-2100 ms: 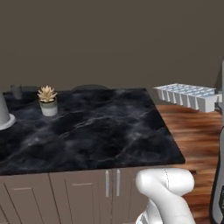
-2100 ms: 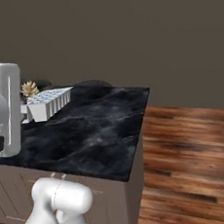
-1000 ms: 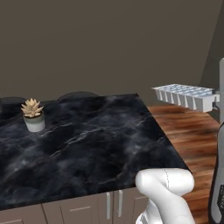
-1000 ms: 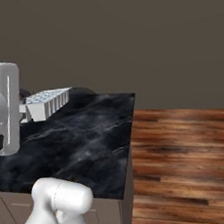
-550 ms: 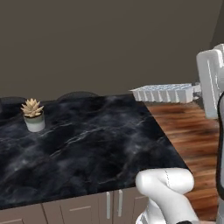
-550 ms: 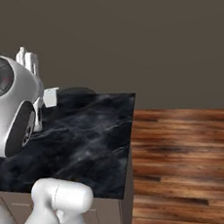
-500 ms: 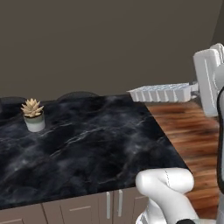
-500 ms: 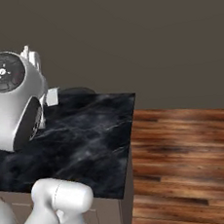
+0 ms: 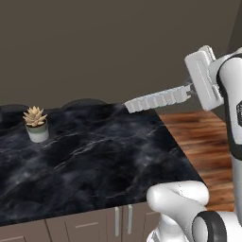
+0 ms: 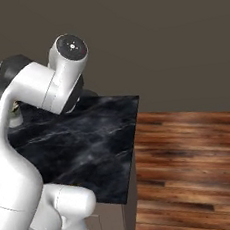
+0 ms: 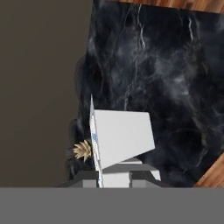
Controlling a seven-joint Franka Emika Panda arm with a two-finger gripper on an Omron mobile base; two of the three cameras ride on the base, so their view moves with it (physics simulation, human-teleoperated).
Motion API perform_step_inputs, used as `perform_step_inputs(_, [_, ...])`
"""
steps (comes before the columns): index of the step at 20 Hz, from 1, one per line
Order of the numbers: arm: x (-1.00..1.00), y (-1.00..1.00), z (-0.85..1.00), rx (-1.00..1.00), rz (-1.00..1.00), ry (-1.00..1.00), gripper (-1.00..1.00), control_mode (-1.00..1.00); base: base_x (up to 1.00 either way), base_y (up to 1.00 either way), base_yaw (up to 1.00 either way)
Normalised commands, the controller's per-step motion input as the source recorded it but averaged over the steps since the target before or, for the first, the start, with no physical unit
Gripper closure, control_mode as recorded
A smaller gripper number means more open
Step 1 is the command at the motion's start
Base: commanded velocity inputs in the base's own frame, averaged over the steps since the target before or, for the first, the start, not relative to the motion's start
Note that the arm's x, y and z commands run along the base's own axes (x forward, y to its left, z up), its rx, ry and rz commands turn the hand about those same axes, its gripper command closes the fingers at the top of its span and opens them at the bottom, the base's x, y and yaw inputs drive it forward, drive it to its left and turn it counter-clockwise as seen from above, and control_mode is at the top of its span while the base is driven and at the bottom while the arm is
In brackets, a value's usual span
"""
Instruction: Open the freezer door, pick up the ice cube tray from the freezer, and place it on the dining counter.
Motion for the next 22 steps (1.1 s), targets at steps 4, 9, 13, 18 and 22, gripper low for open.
perform_step_inputs(4, [0.66, 0.01, -0.41, -0.02, 0.01, -0.02, 1.00, -1.00, 0.00, 0.00, 0.00])
perform_step_inputs(9, [0.65, 0.00, -0.42, -0.02, 0.00, -0.05, 1.00, -1.00, 0.00, 0.00, 0.00])
perform_step_inputs(13, [0.53, 0.00, -0.42, -0.05, 0.00, -0.03, 1.00, -1.00, 0.00, 0.00, 0.00])
perform_step_inputs(18, [0.48, 0.04, -0.43, -0.08, 0.00, -0.03, 1.00, -1.00, 0.00, 0.00, 0.00])
perform_step_inputs(22, [0.39, 0.18, -0.35, -0.09, 0.00, -0.01, 1.00, -1.00, 0.00, 0.00, 0.00])
